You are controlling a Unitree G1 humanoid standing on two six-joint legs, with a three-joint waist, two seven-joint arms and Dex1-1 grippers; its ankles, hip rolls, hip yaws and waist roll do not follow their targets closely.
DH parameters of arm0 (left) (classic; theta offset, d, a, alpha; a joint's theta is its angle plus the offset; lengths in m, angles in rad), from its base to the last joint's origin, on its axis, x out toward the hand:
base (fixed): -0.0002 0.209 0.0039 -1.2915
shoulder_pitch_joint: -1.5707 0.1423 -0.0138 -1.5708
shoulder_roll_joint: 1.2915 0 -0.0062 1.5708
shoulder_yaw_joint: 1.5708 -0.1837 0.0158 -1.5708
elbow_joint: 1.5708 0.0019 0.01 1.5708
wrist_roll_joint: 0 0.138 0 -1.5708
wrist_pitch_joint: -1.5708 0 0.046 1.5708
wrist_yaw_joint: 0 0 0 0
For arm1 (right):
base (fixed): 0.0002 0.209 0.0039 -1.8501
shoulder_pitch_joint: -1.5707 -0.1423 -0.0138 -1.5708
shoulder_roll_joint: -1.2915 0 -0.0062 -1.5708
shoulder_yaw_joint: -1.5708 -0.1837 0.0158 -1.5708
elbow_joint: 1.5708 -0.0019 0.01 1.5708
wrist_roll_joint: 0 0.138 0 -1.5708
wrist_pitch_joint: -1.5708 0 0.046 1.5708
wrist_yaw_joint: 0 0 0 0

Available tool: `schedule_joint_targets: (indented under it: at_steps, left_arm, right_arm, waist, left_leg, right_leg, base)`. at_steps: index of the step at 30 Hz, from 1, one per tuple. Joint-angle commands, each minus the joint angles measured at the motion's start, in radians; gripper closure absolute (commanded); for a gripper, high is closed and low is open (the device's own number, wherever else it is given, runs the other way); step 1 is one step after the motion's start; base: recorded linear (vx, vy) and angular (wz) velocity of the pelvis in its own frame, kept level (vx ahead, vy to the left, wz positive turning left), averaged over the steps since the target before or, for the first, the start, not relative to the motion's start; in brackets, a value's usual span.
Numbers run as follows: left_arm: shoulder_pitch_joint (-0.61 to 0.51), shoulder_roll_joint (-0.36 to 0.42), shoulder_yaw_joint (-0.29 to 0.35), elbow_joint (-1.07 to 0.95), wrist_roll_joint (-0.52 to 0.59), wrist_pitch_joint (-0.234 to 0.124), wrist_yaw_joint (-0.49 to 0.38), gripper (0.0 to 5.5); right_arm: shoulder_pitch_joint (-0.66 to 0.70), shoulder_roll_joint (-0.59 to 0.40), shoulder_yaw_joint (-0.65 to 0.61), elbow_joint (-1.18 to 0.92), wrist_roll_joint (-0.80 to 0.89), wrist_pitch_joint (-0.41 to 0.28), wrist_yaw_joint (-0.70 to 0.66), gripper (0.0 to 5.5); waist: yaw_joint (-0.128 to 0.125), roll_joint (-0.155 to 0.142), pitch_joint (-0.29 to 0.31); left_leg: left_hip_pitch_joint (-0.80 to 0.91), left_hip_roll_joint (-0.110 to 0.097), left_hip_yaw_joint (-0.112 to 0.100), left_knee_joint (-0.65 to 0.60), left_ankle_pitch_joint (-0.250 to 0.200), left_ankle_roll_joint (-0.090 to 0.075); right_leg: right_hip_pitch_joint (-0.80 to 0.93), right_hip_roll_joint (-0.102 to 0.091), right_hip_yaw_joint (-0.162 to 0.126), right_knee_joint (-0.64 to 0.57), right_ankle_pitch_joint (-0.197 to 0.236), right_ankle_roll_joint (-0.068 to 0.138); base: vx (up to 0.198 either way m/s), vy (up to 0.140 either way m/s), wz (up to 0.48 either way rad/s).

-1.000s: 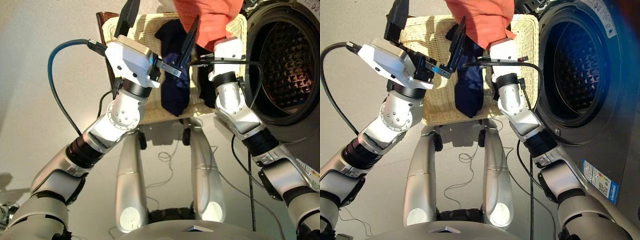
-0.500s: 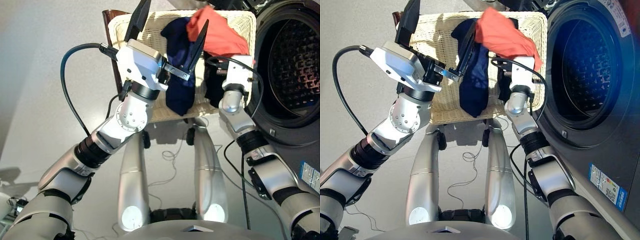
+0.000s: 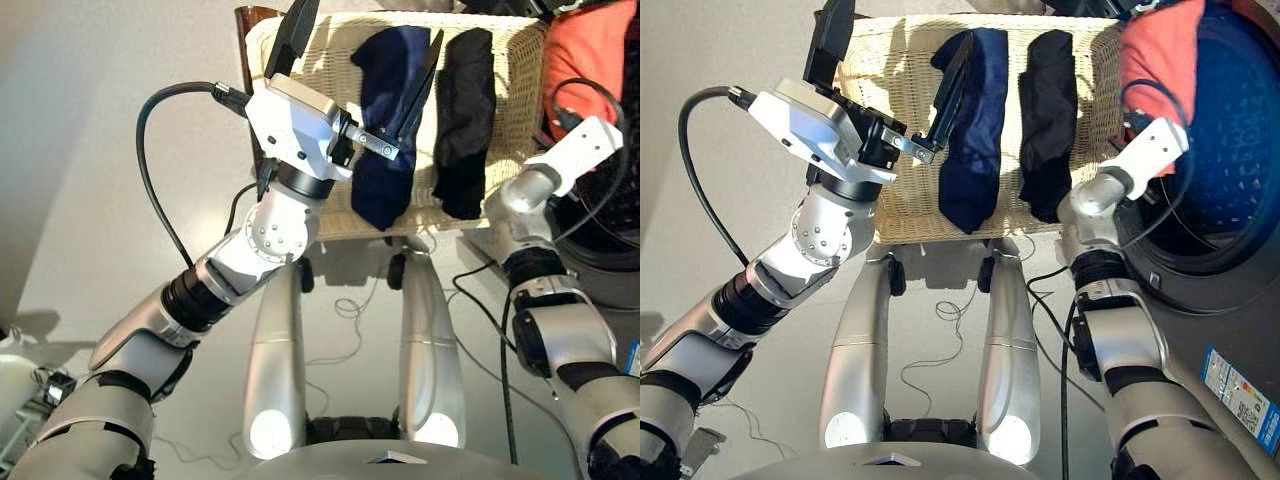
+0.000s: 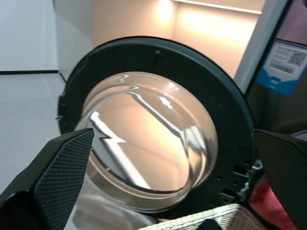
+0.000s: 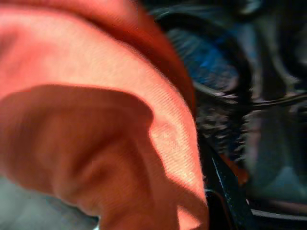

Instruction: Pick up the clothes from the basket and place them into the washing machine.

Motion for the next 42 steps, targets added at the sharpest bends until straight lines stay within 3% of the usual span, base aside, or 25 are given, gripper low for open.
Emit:
schedule_joint_targets:
  at_steps: [1,9,20,21,22,23,32,38,42]
  left_arm:
    - [-0.018,-0.005,0.012,-0.117,0.028,-0.079,0.01,0.0]
    - [0.015,0.024,0.011,-0.131,-0.021,-0.076,0.0,0.0]
    - [0.025,0.034,0.031,-0.144,-0.065,-0.058,-0.006,0.0]
    - [0.032,0.036,0.036,-0.145,-0.071,-0.056,-0.007,0.0]
    - [0.037,0.037,0.038,-0.147,-0.071,-0.053,-0.007,0.0]
    - [0.04,0.04,0.037,-0.147,-0.072,-0.051,-0.008,0.0]
    - [0.056,0.029,0.057,-0.145,-0.084,-0.045,-0.015,0.0]
    - [0.066,0.003,0.077,-0.119,-0.067,-0.035,-0.006,0.0]
    - [0.077,-0.014,0.085,-0.112,-0.045,-0.012,-0.007,0.0]
  right_arm:
    - [0.0,-0.149,-0.066,-0.011,0.088,-0.095,-0.066,5.5]
    - [-0.01,-0.264,-0.054,0.153,0.211,-0.043,-0.006,5.5]
    - [-0.082,-0.292,-0.055,0.206,0.479,-0.067,0.127,5.5]
    - [-0.087,-0.294,-0.051,0.193,0.488,-0.074,0.134,5.26]
    - [-0.091,-0.297,-0.052,0.187,0.5,-0.077,0.138,0.63]
    - [-0.098,-0.301,-0.052,0.194,0.501,-0.075,0.134,0.0]
    - [-0.085,-0.225,0.009,0.037,0.479,-0.11,0.188,0.0]
    - [0.011,-0.075,0.077,-0.285,0.274,-0.145,0.146,0.0]
    - [0.144,0.032,0.136,-0.586,0.13,-0.135,0.168,0.0]
  waist:
    - [-0.015,0.078,-0.016]
    - [-0.015,0.07,-0.016]
    - [-0.021,0.066,-0.016]
    - [-0.021,0.065,-0.016]
    - [-0.022,0.064,-0.016]
    - [-0.021,0.063,-0.016]
    - [-0.032,0.046,-0.016]
    - [-0.045,0.024,-0.016]
    - [-0.065,0.007,-0.016]
  left_leg:
    - [0.001,0.039,-0.022,0.066,-0.079,-0.068]
    - [-0.019,0.049,-0.02,0.079,-0.091,-0.071]
    - [-0.06,0.053,-0.015,0.098,-0.088,-0.074]
    - [-0.066,0.055,-0.016,0.1,-0.088,-0.074]
    - [-0.071,0.055,-0.014,0.103,-0.09,-0.073]
    - [-0.072,0.057,-0.014,0.104,-0.09,-0.073]
    - [-0.067,0.067,-0.008,0.123,-0.105,-0.075]
    - [-0.05,0.075,0.002,0.142,-0.117,-0.07]
    - [-0.027,0.078,0.016,0.14,-0.118,-0.066]
  right_leg:
    - [0.004,-0.018,0.09,-0.035,-0.017,0.085]
    - [-0.016,-0.013,0.094,-0.023,-0.027,0.085]
    - [-0.063,-0.008,0.097,0.0,-0.023,0.079]
    - [-0.069,-0.007,0.097,0.002,-0.022,0.079]
    - [-0.075,-0.008,0.097,0.005,-0.022,0.079]
    - [-0.077,-0.008,0.097,0.008,-0.022,0.079]
    - [-0.077,0.0,0.099,0.023,-0.034,0.074]
    - [-0.073,0.011,0.109,0.045,-0.044,0.067]
    - [-0.059,0.014,0.117,0.043,-0.041,0.067]
  base:
    - [0.0,0.0,0.0]
    - [0.0,0.0,0.0]
    - [0.0,0.0,0.0]
    - [0.0,0.0,0.0]
    - [0.0,0.0,0.0]
    - [0.0,0.0,0.0]
    - [0.0,0.0,0.0]
    - [0.0,0.0,0.0]
    - [0.0,0.0,0.0]
